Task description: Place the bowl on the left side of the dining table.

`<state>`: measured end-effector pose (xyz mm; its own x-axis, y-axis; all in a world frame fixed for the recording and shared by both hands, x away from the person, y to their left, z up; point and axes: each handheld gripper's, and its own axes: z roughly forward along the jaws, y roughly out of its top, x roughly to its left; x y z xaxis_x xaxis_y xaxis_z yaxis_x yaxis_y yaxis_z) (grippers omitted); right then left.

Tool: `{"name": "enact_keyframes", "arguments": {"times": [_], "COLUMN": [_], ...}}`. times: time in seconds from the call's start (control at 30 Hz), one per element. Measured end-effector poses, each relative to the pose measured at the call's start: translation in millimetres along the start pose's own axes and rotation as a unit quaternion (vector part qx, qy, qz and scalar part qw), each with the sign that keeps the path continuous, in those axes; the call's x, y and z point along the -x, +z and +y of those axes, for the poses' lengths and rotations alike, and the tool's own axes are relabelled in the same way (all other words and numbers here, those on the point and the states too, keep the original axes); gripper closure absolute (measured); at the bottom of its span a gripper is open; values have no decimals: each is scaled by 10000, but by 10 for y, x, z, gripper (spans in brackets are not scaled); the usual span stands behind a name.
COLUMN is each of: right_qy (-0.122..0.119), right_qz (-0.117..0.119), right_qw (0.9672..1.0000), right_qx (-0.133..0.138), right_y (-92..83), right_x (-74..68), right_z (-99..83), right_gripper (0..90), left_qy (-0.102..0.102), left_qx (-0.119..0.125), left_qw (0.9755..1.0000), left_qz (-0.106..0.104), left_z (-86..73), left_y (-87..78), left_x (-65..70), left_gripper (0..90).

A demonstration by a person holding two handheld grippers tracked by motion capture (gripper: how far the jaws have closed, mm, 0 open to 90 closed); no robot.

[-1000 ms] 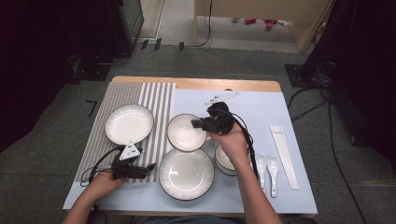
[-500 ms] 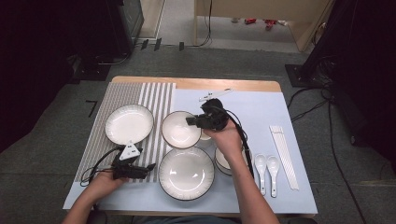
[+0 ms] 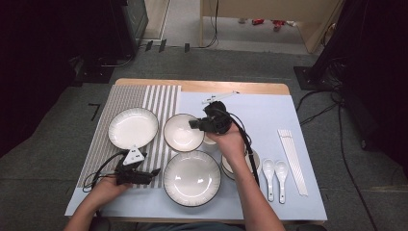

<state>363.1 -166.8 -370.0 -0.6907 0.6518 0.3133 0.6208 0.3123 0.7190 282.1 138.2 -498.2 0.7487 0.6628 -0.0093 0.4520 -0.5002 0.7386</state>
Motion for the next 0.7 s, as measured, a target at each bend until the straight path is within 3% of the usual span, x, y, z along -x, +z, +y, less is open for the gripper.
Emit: {"name": "enact_keyframes", "arguments": {"times": [0.7], "right_qy": [75], "right_qz": [24], "right_qw": [10000], "right_qx": [-29], "right_y": [130], "right_x": [-15], "right_z": [56], "right_gripper": [832], "left_qy": [1], "left_qx": [0], "left_qw": [10000], "left_qz": [0], "left_z": [0], "left_y": [0], "left_x": [0], "left_gripper": [191]}}
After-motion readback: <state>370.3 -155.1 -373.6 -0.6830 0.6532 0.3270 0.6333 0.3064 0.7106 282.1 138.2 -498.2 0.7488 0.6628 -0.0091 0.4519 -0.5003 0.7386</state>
